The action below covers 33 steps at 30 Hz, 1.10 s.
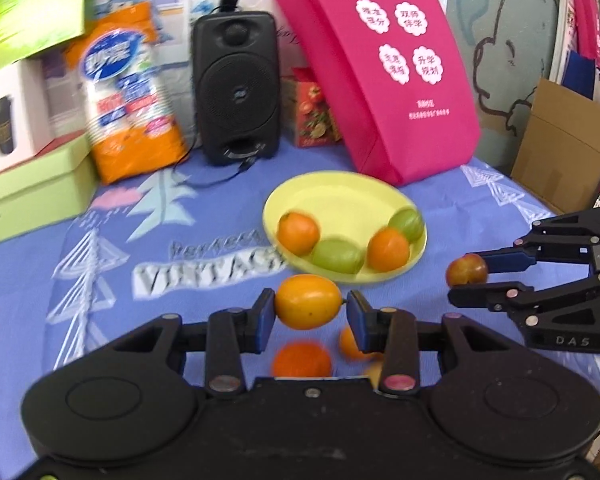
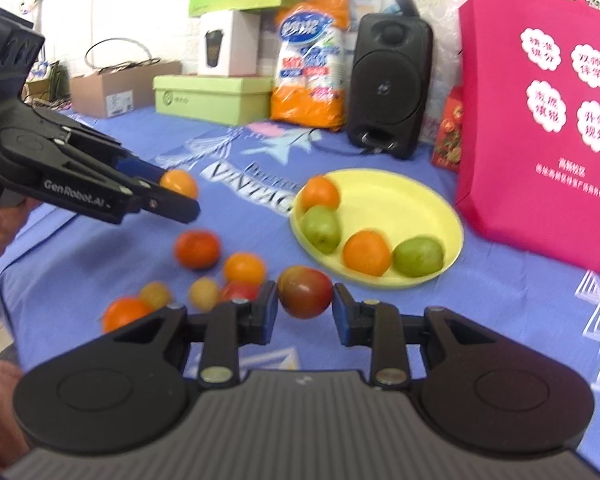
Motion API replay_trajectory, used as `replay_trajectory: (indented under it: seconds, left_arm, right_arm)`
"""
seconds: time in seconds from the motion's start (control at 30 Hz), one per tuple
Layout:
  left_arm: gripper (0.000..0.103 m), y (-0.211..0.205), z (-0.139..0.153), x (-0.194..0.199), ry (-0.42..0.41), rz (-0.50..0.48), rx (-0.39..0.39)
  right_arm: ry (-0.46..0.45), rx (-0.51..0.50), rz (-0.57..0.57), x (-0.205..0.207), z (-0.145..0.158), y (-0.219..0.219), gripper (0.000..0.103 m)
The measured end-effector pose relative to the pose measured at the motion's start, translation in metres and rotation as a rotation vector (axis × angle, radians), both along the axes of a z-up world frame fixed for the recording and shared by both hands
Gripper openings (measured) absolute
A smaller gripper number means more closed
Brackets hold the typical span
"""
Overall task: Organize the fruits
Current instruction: 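Lift both fruits, carry over the yellow plate and open both tools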
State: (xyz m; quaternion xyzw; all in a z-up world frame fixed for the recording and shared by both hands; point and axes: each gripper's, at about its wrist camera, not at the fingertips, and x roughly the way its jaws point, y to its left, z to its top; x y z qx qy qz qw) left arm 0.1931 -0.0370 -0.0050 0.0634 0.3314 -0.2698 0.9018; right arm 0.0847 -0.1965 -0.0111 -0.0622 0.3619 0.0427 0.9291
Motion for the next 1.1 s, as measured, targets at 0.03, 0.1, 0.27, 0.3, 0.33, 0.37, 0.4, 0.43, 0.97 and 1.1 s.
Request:
replay_trajectory:
  seconds: [0.03, 0.1, 0.27, 0.3, 0.33, 0.37, 0.4, 0.43, 0.97, 1.1]
  left_arm:
    - [0.038, -0.006, 0.001, 0.008, -0.002, -0.007, 0.002]
    - [0.038, -0.019, 0.001, 0.026, -0.008, -0.014, 0.014]
    - [0.038, -0.053, -0.007, 0.069, 0.003, -0.040, 0.041]
    - [0.038, -0.059, -0.010, 0.076, 0.003, -0.044, 0.045]
    - [0.038, -0.065, -0.012, 0.083, 0.005, -0.044, 0.049]
    - [0.038, -0.068, -0.015, 0.089, 0.009, -0.043, 0.051]
    - [0.038, -0.071, -0.017, 0.096, 0.014, -0.042, 0.050]
    - [0.038, -0.075, -0.019, 0.102, 0.019, -0.042, 0.047]
    - [0.039, -0.088, -0.042, 0.137, 0.057, -0.015, 0.069]
    - [0.048, -0.083, -0.034, 0.131, 0.045, -0.005, 0.073]
  right_arm:
    - [-0.008, -0.004, -0.006, 0.005, 0.002, -0.004, 0.029]
    - [-0.026, -0.010, -0.017, 0.016, 0.006, -0.012, 0.029]
    - [-0.041, -0.015, -0.059, 0.049, 0.007, -0.035, 0.029]
    - [-0.043, -0.014, -0.066, 0.055, 0.006, -0.039, 0.029]
    - [-0.046, -0.011, -0.074, 0.060, 0.005, -0.043, 0.029]
    - [-0.047, -0.009, -0.082, 0.066, 0.004, -0.046, 0.029]
    - [-0.047, -0.007, -0.089, 0.070, 0.003, -0.050, 0.029]
    - [-0.046, -0.007, -0.096, 0.075, 0.001, -0.053, 0.029]
    - [0.012, -0.005, -0.142, 0.106, -0.027, -0.071, 0.029]
    - [0.009, -0.009, -0.131, 0.104, -0.024, -0.066, 0.033]
